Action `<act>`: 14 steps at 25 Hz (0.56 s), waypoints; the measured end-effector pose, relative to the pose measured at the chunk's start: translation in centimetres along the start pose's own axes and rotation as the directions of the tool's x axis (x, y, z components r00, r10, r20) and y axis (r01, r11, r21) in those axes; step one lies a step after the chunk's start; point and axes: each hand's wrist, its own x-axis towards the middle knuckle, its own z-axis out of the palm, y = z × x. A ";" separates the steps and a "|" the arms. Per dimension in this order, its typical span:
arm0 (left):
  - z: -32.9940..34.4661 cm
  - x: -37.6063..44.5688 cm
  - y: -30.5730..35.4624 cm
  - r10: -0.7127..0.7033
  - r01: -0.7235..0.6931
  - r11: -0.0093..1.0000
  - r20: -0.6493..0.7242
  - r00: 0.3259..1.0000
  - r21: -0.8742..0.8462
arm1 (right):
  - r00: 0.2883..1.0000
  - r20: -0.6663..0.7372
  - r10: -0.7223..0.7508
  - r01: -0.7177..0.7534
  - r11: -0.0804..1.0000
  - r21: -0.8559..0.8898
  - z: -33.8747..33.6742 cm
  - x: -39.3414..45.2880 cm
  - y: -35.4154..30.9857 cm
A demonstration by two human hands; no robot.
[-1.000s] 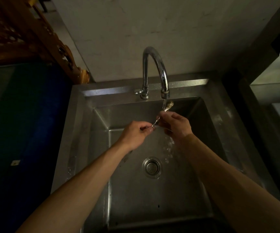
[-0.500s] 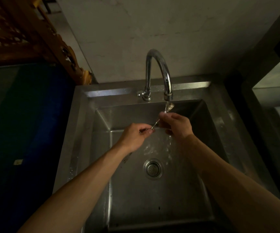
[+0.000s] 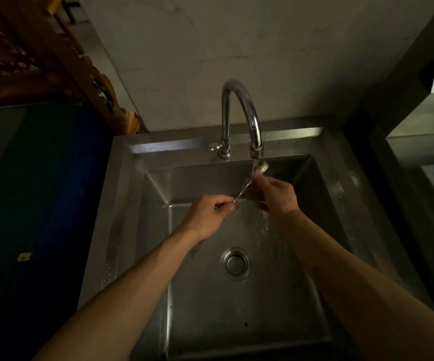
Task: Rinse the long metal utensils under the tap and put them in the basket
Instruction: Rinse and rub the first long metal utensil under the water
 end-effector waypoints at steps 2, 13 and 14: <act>0.1 -0.1 -0.1 -0.013 0.013 1.000 -0.002 1.000 0.005 | 1.000 0.007 0.002 -0.002 1.000 -0.003 0.0 -0.1 -0.1; 0.3 -0.6 -0.3 -0.022 0.022 1.000 -0.017 1.000 -0.015 | 1.000 0.009 -0.008 0.009 0.999 -0.045 -0.2 0.1 -0.1; 0.2 -0.6 -0.2 -0.020 0.020 1.000 -0.017 1.000 -0.009 | 1.000 0.009 -0.003 0.003 1.000 -0.027 -0.3 0.1 -0.2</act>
